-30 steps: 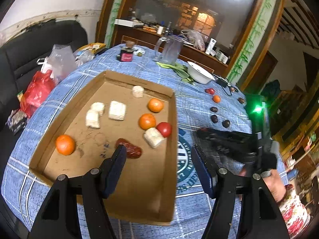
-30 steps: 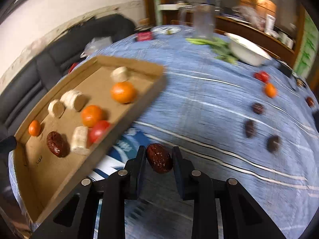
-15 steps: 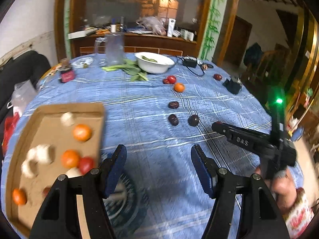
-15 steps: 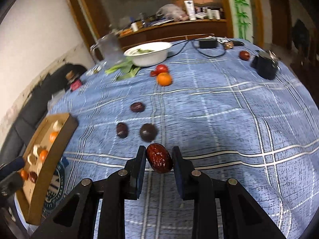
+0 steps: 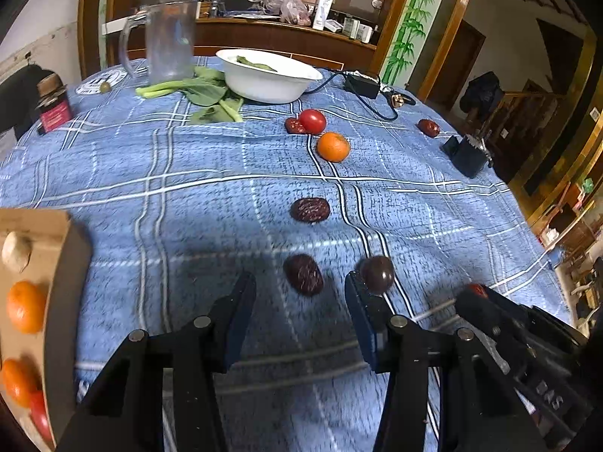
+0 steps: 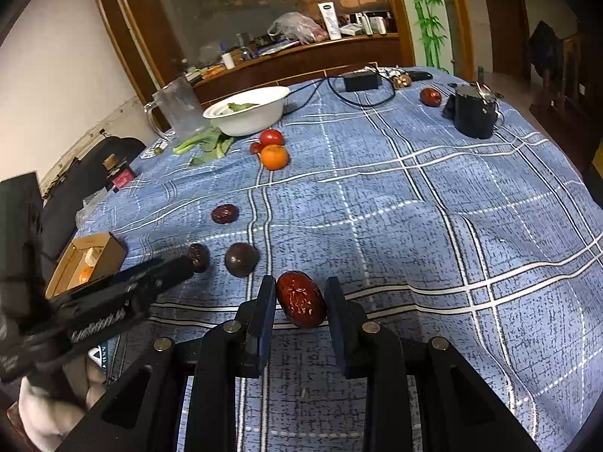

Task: Organize fruits
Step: 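Grasp a red date with the right tool while the left tool grasps a dark date, then carry both dates into the cardboard box and open both tools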

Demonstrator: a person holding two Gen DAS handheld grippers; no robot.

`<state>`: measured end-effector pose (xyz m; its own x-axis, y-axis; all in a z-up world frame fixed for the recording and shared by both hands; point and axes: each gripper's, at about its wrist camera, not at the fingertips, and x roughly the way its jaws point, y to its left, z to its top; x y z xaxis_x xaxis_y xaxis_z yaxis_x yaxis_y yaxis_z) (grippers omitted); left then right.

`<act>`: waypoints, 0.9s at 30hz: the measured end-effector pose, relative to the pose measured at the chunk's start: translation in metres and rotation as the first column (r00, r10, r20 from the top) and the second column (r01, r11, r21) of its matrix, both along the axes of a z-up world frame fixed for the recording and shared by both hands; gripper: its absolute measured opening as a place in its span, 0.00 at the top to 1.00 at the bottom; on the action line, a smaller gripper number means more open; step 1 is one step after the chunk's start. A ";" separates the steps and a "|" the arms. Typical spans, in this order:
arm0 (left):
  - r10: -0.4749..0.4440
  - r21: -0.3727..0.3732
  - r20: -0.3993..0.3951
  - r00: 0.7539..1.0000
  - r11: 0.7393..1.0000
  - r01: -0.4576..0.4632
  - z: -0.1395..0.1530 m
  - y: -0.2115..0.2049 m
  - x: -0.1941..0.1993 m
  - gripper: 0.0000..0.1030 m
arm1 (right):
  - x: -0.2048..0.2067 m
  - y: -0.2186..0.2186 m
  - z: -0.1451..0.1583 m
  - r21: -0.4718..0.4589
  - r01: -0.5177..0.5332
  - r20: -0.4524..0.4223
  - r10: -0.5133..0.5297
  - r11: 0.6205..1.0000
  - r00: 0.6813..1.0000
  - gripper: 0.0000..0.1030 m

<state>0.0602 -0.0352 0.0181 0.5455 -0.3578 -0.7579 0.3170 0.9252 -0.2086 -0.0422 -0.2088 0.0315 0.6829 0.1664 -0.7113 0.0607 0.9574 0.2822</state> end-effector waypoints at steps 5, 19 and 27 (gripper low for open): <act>-0.016 0.039 0.014 1.000 0.999 0.015 -0.008 -0.008 0.006 0.73 | 0.001 0.000 -0.006 -0.008 0.007 -0.032 -0.007 1.000 0.999 0.73; 0.027 -0.094 0.023 0.999 0.995 -0.024 -0.004 0.021 -0.002 0.82 | 0.003 0.001 -0.012 -0.009 0.004 -0.061 -0.004 1.000 0.998 0.73; 0.032 -0.093 0.055 0.998 0.995 -0.027 0.002 0.026 -0.014 0.82 | 0.007 -0.004 -0.012 -0.002 0.029 -0.037 -0.029 1.000 0.999 0.73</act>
